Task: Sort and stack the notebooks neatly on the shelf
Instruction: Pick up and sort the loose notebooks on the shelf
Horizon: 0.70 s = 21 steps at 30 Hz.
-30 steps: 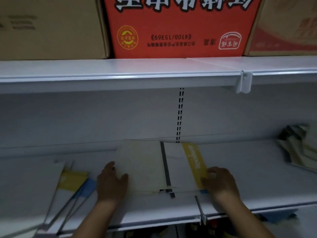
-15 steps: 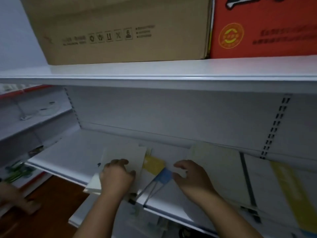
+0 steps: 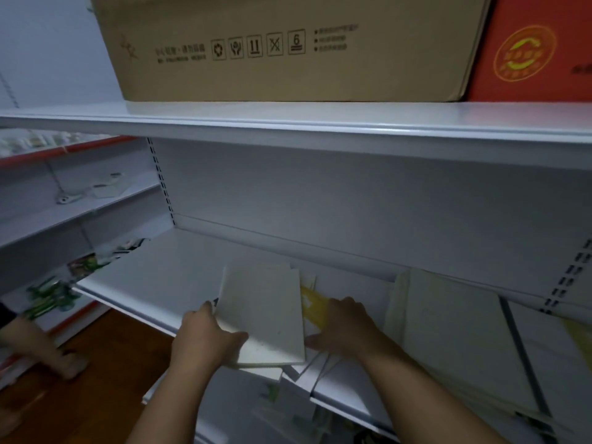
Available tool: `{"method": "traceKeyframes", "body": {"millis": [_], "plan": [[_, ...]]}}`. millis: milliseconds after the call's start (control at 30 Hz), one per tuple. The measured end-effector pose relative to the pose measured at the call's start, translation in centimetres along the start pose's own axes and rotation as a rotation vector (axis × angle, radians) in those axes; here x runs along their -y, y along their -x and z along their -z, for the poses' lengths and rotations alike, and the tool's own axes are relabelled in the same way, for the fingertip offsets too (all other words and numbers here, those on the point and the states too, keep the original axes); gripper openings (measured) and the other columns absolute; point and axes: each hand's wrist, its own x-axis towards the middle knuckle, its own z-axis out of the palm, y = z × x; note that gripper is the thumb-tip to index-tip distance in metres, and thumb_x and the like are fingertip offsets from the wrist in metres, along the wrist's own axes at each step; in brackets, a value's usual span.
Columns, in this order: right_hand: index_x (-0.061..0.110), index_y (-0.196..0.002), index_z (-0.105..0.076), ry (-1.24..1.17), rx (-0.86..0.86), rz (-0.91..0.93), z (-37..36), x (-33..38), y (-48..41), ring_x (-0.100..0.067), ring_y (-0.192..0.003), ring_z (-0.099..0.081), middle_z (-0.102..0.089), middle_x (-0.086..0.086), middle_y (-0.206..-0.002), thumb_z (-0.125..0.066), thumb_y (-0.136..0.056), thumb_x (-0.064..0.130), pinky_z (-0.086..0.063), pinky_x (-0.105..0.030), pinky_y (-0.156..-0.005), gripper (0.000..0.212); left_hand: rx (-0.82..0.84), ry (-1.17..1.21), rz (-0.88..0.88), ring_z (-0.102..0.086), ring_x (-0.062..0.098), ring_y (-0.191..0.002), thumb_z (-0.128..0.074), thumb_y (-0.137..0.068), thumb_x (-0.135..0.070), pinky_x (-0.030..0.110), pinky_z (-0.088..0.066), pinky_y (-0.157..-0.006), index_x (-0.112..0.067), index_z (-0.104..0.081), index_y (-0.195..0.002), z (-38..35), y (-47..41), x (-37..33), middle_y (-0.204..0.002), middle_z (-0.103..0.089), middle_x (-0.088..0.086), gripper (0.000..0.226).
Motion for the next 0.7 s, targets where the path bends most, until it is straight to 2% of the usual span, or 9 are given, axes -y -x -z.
{"method": "traceKeyframes", "body": {"millis": [100, 200, 267, 300, 333, 400, 533, 600, 700], "plan": [[0.011, -0.129, -0.044, 0.007, -0.034, -0.027, 0.2, -0.6, -0.1, -0.03, -0.12, -0.044, -0.047, -0.013, -0.129, -0.071, -0.06, 0.061, -0.041, -0.033, -0.093, 0.089, 0.032, 0.05, -0.014, -0.063, 0.026, -0.088, -0.071, -0.069, -0.031, 0.032, -0.055, -0.074, -0.008, -0.06, -0.11, 0.4, 0.2, -0.2, -0.103, -0.067, 0.009, 0.048], [0.011, -0.105, -0.057, -0.188, -0.16, -0.008, 0.3, -1.3, -0.2, -0.027, -0.107, -0.058, -0.061, -0.012, -0.116, -0.071, -0.07, 0.039, -0.044, -0.028, -0.079, 0.047, 0.0, 0.119, -0.018, -0.059, 0.029, -0.085, -0.063, -0.079, -0.026, 0.039, -0.056, -0.076, -0.007, -0.05, -0.114, 0.6, 0.5, -0.5, -0.102, -0.062, 0.012, 0.042], [0.017, -0.085, -0.055, -0.394, -0.168, 0.01, 0.6, -1.4, 0.4, -0.027, -0.088, -0.063, -0.065, -0.012, -0.099, -0.063, -0.076, 0.025, -0.047, -0.029, -0.069, 0.015, 0.013, 0.264, -0.025, -0.059, 0.032, -0.084, -0.058, -0.085, -0.018, 0.043, -0.057, -0.073, -0.009, -0.047, -0.112, 1.0, 0.6, -1.3, -0.102, -0.058, 0.015, 0.03], [0.02, -0.079, -0.052, -0.509, -0.18, 0.007, 0.7, -1.6, 0.8, -0.024, -0.075, -0.063, -0.064, -0.01, -0.089, -0.06, -0.077, 0.019, -0.051, -0.03, -0.06, 0.008, 0.033, 0.365, -0.025, -0.058, 0.032, -0.081, -0.056, -0.086, -0.016, 0.044, -0.057, -0.07, -0.012, -0.046, -0.108, 1.2, 0.8, -2.0, -0.098, -0.058, 0.015, 0.024], [0.021, -0.078, -0.051, -0.609, -0.22, -0.006, 1.1, -2.1, 1.3, -0.02, -0.065, -0.06, -0.061, -0.007, -0.083, -0.058, -0.077, 0.015, -0.05, -0.028, -0.051, 0.009, 0.043, 0.468, -0.033, -0.057, 0.03, -0.076, -0.055, -0.087, -0.014, 0.043, -0.056, -0.066, -0.013, -0.046, -0.104, 1.2, 1.0, -2.7, -0.093, -0.057, 0.014, 0.02], [0.022, -0.084, -0.052, -0.749, -0.349, -0.041, 2.3, -4.0, 2.9, -0.019, -0.063, -0.058, -0.057, -0.002, -0.081, -0.056, -0.078, 0.011, -0.045, -0.024, -0.045, 0.013, 0.082, 0.665, -0.082, -0.054, 0.026, -0.072, -0.055, -0.088, -0.01, 0.037, -0.05, -0.063, -0.011, -0.049, -0.103, 1.0, 1.5, -4.5, -0.089, -0.057, 0.014, 0.016], [0.017, -0.087, -0.051, -0.959, -0.603, -0.148, 5.1, -10.8, 7.9, -0.015, -0.053, -0.051, -0.055, -0.006, -0.073, -0.054, -0.083, 0.005, -0.037, -0.015, -0.033, 0.013, 0.275, 0.947, -0.136, -0.054, 0.028, -0.084, -0.065, -0.079, -0.014, 0.03, -0.043, -0.07, -0.01, -0.055, -0.101, -1.8, 3.2, -9.7, -0.097, -0.059, 0.016, 0.024], [0.016, -0.09, -0.049, -0.964, -0.701, -0.231, 5.9, -14.9, 10.5, -0.017, -0.054, -0.05, -0.054, -0.008, -0.075, -0.053, -0.086, 0.006, -0.038, -0.017, -0.036, 0.012, 0.362, 0.94, -0.17, -0.056, 0.026, -0.08, -0.059, -0.085, -0.008, 0.034, -0.047, -0.075, -0.01, -0.058, -0.096, -4.4, 4.0, -12.4, -0.1, -0.062, 0.017, 0.011], [0.012, -0.1, -0.048, -1.014, -0.818, -0.396, 6.0, -20.2, 13.5, -0.024, -0.057, -0.05, -0.055, -0.016, -0.085, -0.055, -0.087, 0.005, -0.041, -0.028, -0.048, 0.016, 0.45, 0.861, -0.201, -0.06, 0.027, -0.083, -0.057, -0.086, -0.006, 0.038, -0.047, -0.083, -0.005, -0.058, -0.107, -8.7, 5.1, -15.4, -0.106, -0.064, 0.021, 0.02]]}}
